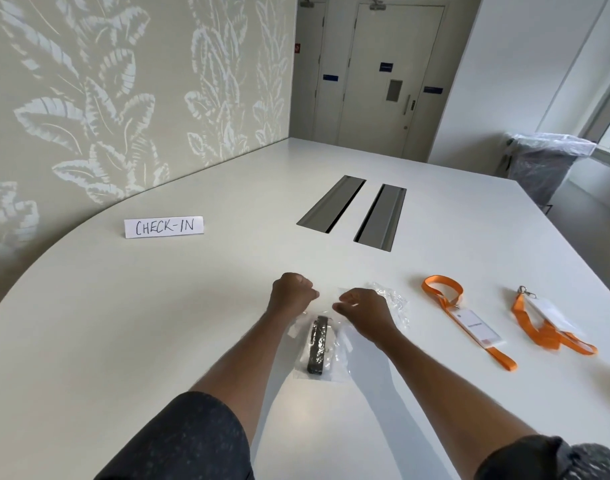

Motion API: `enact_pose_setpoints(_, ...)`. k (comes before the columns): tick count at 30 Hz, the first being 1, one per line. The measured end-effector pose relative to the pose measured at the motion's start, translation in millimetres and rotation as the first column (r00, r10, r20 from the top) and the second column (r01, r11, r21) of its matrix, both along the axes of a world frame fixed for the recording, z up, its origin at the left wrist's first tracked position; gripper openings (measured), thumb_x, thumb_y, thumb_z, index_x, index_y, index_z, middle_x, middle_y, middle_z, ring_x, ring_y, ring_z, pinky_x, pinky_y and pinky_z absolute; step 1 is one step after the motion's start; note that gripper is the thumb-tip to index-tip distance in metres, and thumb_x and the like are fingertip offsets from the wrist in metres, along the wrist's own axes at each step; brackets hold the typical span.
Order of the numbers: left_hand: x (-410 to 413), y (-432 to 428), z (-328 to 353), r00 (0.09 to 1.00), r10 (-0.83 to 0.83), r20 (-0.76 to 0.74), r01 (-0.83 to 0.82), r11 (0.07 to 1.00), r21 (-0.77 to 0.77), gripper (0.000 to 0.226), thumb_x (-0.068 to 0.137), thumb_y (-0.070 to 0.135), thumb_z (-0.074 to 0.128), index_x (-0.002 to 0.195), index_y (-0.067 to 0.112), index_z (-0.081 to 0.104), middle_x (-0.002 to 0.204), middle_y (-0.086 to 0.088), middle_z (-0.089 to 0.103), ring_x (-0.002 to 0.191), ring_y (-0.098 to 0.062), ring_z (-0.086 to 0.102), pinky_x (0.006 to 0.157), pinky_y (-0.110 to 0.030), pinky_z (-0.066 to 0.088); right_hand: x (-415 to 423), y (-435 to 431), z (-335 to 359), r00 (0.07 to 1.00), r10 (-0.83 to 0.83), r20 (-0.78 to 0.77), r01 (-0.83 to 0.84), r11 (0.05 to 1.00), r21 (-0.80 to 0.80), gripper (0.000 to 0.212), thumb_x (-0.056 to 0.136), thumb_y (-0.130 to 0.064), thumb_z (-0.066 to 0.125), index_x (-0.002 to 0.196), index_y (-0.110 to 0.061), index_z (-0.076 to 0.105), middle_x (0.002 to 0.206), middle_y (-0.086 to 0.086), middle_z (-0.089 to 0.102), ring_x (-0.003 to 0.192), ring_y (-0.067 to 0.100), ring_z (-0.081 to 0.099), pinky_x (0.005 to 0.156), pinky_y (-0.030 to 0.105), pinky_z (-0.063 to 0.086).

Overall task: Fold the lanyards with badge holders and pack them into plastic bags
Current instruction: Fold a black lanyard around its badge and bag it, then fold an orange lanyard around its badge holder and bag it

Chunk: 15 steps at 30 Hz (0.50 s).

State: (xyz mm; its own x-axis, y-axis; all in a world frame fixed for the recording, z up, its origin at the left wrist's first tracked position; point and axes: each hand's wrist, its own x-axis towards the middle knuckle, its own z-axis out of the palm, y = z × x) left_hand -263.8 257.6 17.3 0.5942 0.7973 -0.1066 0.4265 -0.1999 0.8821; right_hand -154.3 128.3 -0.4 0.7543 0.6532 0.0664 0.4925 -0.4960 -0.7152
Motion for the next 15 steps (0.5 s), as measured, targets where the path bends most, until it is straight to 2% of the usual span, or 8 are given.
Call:
enact_pose_setpoints(4,23,-16,10,0.997,-0.013,0.07,0.012,1.0,0.013,0.02,0.08,0.024,0.072,0.095,0.011,0.071,0.092,-0.002,0.069,0.09,-0.02,0.063,0.074,-0.022,0.042,13,-16,14,0.997,-0.074,0.018,0.072,0.995,0.064,0.033,0.084,-0.041,0.069,0.103,-0.013,0.072,0.107,0.002,0.073,0.104,0.017,0.065,0.079,0.021,0.038)
enact_pose_setpoints(9,55,-47,23,0.987,-0.044,0.155,0.04,0.999,0.027,0.021,0.083,0.029,0.07,0.093,0.011,0.073,0.093,-0.003,0.073,0.089,-0.018,0.062,0.076,-0.022,0.042,43,-55,33,0.986,-0.153,0.068,0.148,0.986,0.08,0.042,0.089,-0.046,0.062,0.111,-0.012,0.07,0.115,0.003,0.071,0.109,0.019,0.063,0.084,0.022,0.039)
enact_pose_setpoints(11,70,-64,27,0.982,-0.069,0.174,0.065,0.998,0.024,0.021,0.083,0.03,0.069,0.094,0.012,0.073,0.094,-0.003,0.073,0.088,-0.018,0.062,0.076,-0.022,0.043,57,-74,39,0.981,-0.184,0.066,0.177,0.98,0.089,0.031,0.09,-0.043,0.062,0.095,-0.014,0.073,0.097,-0.001,0.073,0.095,0.018,0.064,0.08,0.024,0.039)
enact_pose_setpoints(12,76,-71,29,0.98,-0.079,0.181,0.076,0.997,0.022,0.021,0.084,0.03,0.069,0.094,0.012,0.073,0.094,-0.002,0.073,0.088,-0.017,0.062,0.076,-0.022,0.042,63,-83,41,0.979,-0.19,0.077,0.182,0.978,0.1,0.026,0.09,-0.041,0.062,0.077,-0.019,0.069,0.078,-0.005,0.068,0.08,0.017,0.06,0.074,0.026,0.039)
enact_pose_setpoints(13,83,-80,30,0.978,-0.09,0.187,0.088,0.996,0.018,0.021,0.084,0.029,0.069,0.094,0.012,0.073,0.093,-0.002,0.073,0.088,-0.018,0.062,0.075,-0.022,0.043,70,-92,42,0.976,-0.203,0.081,0.194,0.975,0.11,0.034,0.09,-0.039,0.062,0.061,-0.021,0.058,0.061,-0.008,0.056,0.066,0.015,0.051,0.068,0.027,0.036)
enact_pose_setpoints(14,89,-89,32,0.976,-0.099,0.192,0.099,0.995,0.01,0.02,0.084,0.028,0.068,0.093,0.011,0.074,0.092,-0.003,0.073,0.089,-0.019,0.064,0.075,-0.022,0.043,76,-101,43,0.973,-0.215,0.083,0.205,0.972,0.113,0.042,0.089,-0.038,0.062,0.054,-0.017,0.051,0.054,-0.008,0.046,0.058,0.015,0.044,0.062,0.029,0.033)
enact_pose_setpoints(15,95,-98,33,0.974,-0.11,0.198,0.112,0.994,0.002,0.018,0.084,0.026,0.068,0.092,0.011,0.074,0.089,-0.003,0.073,0.091,-0.021,0.065,0.075,-0.023,0.045,83,-111,45,0.969,-0.235,0.074,0.226,0.968,0.111,0.044,0.089,-0.037,0.062,0.056,-0.01,0.051,0.053,-0.005,0.045,0.057,0.018,0.042,0.059,0.03,0.031)
